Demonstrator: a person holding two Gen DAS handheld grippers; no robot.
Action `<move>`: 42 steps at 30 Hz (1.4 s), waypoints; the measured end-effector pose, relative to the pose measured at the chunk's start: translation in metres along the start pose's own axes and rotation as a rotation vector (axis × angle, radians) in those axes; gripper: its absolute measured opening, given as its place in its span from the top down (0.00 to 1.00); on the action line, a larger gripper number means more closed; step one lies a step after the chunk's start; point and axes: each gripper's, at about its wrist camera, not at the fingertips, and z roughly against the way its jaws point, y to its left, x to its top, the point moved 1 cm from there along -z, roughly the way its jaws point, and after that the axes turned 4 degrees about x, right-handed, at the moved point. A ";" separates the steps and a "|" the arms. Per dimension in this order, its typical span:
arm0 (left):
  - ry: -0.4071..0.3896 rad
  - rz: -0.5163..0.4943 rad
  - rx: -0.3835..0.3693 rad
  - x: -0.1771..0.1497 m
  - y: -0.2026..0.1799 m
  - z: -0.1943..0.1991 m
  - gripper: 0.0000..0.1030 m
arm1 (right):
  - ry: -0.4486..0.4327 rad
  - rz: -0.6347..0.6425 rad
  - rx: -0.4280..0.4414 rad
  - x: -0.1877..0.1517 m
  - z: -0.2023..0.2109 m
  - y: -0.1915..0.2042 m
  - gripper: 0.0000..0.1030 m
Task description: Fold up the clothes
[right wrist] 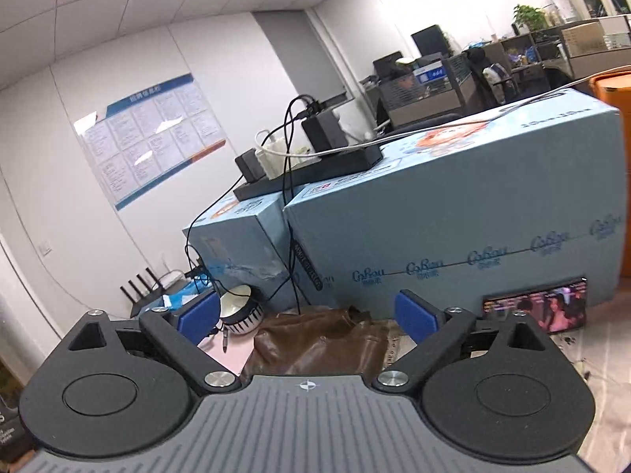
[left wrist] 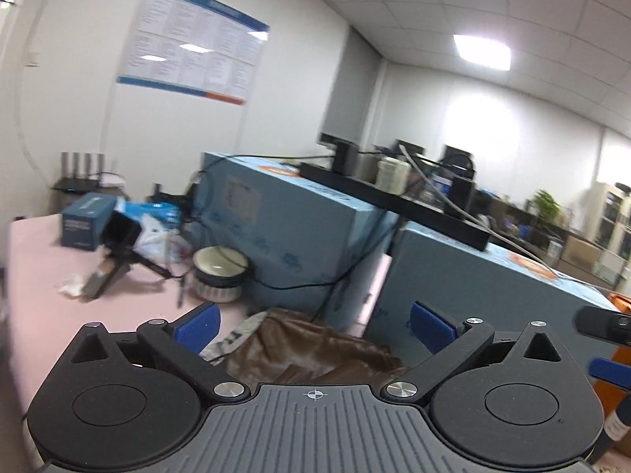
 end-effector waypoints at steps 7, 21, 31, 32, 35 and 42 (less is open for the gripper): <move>-0.038 -0.041 0.084 -0.036 -0.016 0.023 0.00 | 0.021 0.026 -0.031 -0.031 0.017 -0.001 0.00; -0.045 -0.146 0.144 -0.049 -0.039 0.017 0.00 | 0.014 0.110 -0.130 -0.044 0.009 -0.008 0.00; -0.068 -0.160 0.156 -0.050 -0.040 0.019 0.00 | 0.024 0.123 -0.123 -0.047 0.010 -0.005 0.00; -0.070 -0.162 0.158 -0.050 -0.040 0.019 0.00 | 0.024 0.123 -0.124 -0.047 0.010 -0.004 0.00; -0.074 -0.162 0.164 -0.050 -0.040 0.020 0.00 | 0.026 0.124 -0.121 -0.047 0.010 -0.004 0.00; -0.072 -0.174 0.170 -0.052 -0.040 0.021 0.00 | 0.031 0.120 -0.132 -0.049 0.010 -0.005 0.00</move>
